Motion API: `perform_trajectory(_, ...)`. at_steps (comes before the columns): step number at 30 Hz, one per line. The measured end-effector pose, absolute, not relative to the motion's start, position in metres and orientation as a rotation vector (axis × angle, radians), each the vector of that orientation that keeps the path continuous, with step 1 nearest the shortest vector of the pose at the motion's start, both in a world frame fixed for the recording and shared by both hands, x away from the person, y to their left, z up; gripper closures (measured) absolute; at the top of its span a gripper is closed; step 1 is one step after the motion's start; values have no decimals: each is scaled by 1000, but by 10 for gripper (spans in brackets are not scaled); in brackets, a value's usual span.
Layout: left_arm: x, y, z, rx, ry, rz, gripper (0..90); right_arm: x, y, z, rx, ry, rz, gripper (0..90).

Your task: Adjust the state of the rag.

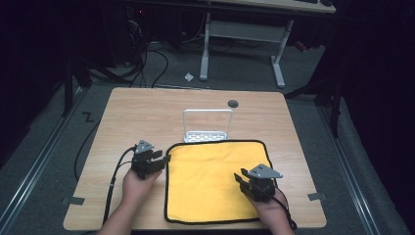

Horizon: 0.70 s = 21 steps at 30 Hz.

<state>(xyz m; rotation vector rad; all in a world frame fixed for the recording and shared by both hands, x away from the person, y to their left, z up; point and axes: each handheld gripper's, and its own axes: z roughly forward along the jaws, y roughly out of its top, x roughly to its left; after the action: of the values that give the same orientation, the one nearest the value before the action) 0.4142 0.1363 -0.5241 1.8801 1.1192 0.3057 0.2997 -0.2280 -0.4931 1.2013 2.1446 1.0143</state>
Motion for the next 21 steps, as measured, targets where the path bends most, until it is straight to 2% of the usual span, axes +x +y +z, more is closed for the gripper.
perform_trajectory(5, 426, 127, -531, 1874, 1097, 294, 532, 295, -215, -501, 1183, 2166, 1004, 663)
perform_trajectory(8, 430, 122, -534, 1906, 1087, 257, 571, 292, -208, -504, 1176, 2188, 1007, 661)
perform_trajectory(11, 431, 120, -533, 1887, 1071, 231, 687, 289, -197, -507, 1141, 2221, 1011, 617)
perform_trajectory(13, 429, 118, -534, 1905, 1062, 209, 822, 287, -189, -509, 1132, 2242, 1020, 580)
perform_trajectory(14, 428, 117, -535, 1926, 1056, 204, 843, 286, -185, -509, 1122, 2252, 1020, 579)
perform_trajectory(21, 424, 122, -535, 1930, 1068, 199, 843, 286, -174, -525, 1118, 2304, 898, 605)
